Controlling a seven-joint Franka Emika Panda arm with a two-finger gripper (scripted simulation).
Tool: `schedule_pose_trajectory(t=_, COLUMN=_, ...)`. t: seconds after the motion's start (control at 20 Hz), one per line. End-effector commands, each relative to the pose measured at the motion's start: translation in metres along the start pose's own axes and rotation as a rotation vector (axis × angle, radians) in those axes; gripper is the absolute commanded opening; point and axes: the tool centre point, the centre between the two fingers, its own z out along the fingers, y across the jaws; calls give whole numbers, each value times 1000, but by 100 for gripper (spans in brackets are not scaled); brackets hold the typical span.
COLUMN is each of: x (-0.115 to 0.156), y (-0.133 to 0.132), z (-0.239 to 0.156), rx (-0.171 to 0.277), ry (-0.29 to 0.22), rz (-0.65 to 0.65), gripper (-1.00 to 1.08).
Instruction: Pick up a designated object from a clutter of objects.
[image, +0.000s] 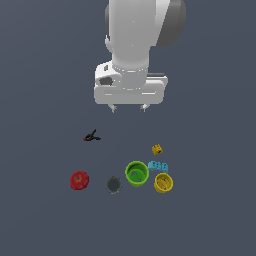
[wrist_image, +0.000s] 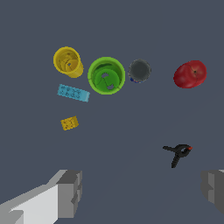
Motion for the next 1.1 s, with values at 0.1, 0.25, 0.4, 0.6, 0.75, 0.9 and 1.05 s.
schedule_pose_trajectory(t=0.1, x=0, y=2, z=1, rx=-1, ry=-3, rz=0, gripper=100)
schedule_pose_trajectory(t=0.25, x=-2, y=9, z=4, rx=-5, ry=-17, rz=-3, gripper=100)
schedule_pose_trajectory(t=0.4, x=-3, y=18, z=7, rx=-9, ry=-31, rz=-7, gripper=100)
schedule_pose_trajectory(t=0.6, x=-3, y=18, z=7, rx=-9, ry=-33, rz=-8, gripper=100)
schedule_pose_trajectory(t=0.75, x=-3, y=17, z=8, rx=-9, ry=-31, rz=1, gripper=100)
schedule_pose_trajectory(t=0.9, x=-1, y=15, z=12, rx=-10, ry=-30, rz=20, gripper=100)
schedule_pose_trajectory(t=1.05, x=1, y=11, z=17, rx=-10, ry=-28, rz=47, gripper=100)
